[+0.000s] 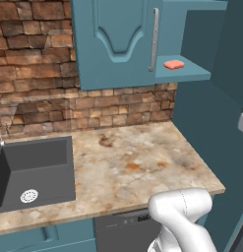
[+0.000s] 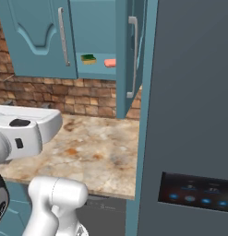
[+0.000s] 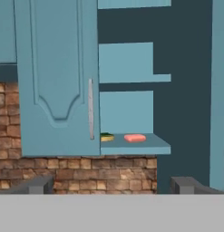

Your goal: Pick up the sponge and bar soap from the sink, and place them back in the cabinet, and close the cabinet doors.

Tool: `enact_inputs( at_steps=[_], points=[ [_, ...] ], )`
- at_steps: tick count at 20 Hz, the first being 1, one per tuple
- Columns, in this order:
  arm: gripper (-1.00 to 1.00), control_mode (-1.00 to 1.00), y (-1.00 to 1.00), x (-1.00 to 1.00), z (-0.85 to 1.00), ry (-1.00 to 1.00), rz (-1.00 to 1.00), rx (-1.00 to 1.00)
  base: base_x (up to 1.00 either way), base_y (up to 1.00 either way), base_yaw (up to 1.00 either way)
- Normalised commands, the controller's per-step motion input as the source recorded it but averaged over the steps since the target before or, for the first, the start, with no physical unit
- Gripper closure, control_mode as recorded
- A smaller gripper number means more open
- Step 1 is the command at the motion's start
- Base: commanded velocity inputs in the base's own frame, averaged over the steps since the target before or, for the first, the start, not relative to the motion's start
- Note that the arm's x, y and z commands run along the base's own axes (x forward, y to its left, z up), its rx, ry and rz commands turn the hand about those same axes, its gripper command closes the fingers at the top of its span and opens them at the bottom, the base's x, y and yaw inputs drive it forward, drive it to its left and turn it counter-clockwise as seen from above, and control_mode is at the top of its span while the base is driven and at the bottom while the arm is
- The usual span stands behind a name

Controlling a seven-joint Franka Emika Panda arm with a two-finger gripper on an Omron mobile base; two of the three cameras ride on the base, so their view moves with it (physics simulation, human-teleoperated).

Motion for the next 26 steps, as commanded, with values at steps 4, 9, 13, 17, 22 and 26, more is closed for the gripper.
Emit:
enact_inputs(
  at_steps=[4, 9, 13, 17, 22, 26],
  points=[
    [-1.00, -1.00, -0.20, 0.00, -0.22, -0.06, -0.07, 0.00, 0.00, 0.00, 0.00],
    [-1.00, -1.00, -0.26, 0.00, -0.25, -0.09, -0.06, 0.00, 0.00, 0.00, 0.00],
    [-1.00, -1.00, -0.30, 0.00, -0.26, -0.09, -0.05, 0.00, 0.00, 0.00, 0.00],
    [-1.00, -1.00, -0.21, 0.04, -0.26, -0.08, -0.06, 0.00, 0.00, 0.00, 0.00],
    [-1.00, -1.00, -0.13, 0.19, -0.28, -0.07, -0.07, 0.00, 0.00, 0.00, 0.00],
    [-1.00, -1.00, -0.04, 0.38, -0.29, -0.05, -0.06, 0.00, 0.00, 0.00, 0.00]
  ],
)
